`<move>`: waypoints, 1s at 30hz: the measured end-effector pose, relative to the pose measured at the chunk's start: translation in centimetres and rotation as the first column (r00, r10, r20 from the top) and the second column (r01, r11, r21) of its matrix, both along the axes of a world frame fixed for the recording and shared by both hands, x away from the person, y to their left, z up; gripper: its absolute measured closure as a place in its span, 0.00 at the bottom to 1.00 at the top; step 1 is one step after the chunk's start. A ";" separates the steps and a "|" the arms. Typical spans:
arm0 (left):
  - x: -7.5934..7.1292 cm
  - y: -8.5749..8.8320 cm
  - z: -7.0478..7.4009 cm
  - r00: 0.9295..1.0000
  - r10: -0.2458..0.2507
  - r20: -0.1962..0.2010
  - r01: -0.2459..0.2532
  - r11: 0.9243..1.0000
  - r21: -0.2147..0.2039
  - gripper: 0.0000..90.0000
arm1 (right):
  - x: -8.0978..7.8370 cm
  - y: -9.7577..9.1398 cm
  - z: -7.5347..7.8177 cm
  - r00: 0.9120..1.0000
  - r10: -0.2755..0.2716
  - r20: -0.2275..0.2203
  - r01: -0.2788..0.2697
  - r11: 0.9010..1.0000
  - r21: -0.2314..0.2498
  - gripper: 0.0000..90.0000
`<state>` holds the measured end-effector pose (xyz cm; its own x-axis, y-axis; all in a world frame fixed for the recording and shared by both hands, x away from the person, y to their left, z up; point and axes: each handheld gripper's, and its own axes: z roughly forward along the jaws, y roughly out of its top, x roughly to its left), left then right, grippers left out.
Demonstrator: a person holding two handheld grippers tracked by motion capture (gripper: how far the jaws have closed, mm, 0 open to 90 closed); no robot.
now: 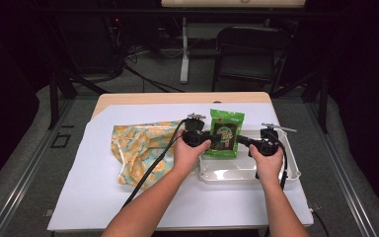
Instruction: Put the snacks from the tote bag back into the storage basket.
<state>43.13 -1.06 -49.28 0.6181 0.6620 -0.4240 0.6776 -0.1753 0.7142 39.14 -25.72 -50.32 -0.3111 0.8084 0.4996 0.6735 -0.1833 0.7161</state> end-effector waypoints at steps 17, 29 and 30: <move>0.4 -0.1 -0.6 0.998 0.020 -0.060 -0.020 1.000 0.009 0.50 | 0.2 1.0 -0.4 1.000 -0.013 -0.004 0.013 0.999 -0.042 1.00; 0.7 -0.2 -0.9 0.996 0.036 -0.078 -0.035 0.999 0.024 0.48 | 0.2 1.3 -0.7 1.000 -0.004 -0.006 0.004 0.998 -0.065 1.00; 0.7 -0.2 -0.9 0.996 0.033 -0.082 -0.031 0.999 0.027 0.48 | 0.3 1.2 -0.7 1.000 -0.003 -0.007 0.003 0.998 -0.067 1.00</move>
<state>43.82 -1.30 -50.19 0.5603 0.6921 -0.4551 0.7395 -0.1704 0.6512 39.41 -24.49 -51.02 -0.3053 0.8409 0.4469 0.6783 -0.1373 0.7218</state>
